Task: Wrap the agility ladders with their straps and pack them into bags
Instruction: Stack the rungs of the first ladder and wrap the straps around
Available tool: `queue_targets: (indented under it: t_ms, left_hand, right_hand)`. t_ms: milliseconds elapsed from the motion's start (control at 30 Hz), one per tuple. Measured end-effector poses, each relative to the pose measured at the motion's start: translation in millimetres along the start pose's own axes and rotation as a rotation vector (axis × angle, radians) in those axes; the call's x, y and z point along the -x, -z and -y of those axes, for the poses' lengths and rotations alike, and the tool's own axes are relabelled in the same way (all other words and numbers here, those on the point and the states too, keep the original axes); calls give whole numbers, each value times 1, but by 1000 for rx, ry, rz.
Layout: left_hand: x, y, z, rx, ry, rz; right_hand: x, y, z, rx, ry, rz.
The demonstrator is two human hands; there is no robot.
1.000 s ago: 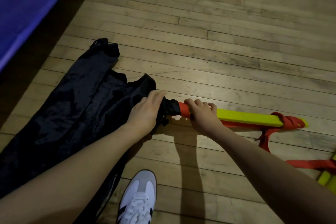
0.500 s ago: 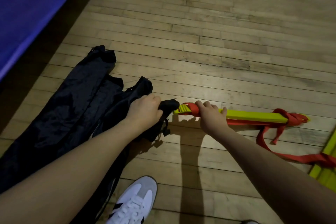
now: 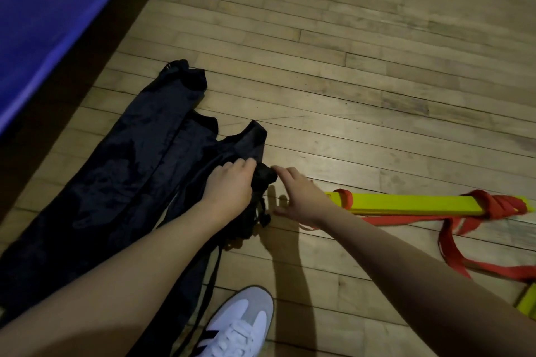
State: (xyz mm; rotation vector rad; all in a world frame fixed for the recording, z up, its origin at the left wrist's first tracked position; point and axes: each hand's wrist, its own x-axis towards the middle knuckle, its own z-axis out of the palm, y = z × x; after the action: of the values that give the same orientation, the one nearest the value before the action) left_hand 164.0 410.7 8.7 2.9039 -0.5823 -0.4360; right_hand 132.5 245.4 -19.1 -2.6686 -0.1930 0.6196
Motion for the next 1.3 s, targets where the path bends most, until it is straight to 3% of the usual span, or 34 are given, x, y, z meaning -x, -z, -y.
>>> queue_targets:
  t_ms: [100,267,433,700,867,1133,1300]
  left_hand:
    - [6,-21,18,-103,68,107]
    - [1,-36,44,-61,243,199]
    - [-16,-39,69,36,254,174]
    - [-61,0,148,-92,331,-72]
    - [-72,6,145,-130,414,4]
    - [-62,16,92,-93,120,-247]
    - [-59,19,22,37,32,-227]
  right_hand:
    - [-17,-17,17,-93,19,38]
    - [-44,-29,29,85,64,3]
    - [-83,-32,41,193,73,20]
    - [-175,-22,96,156,172,-65]
    - [-192,-14,99,161,166,33]
    - [-139,10,58,-13,79,-137]
    - [-77,35,-1,4,-16,-181]
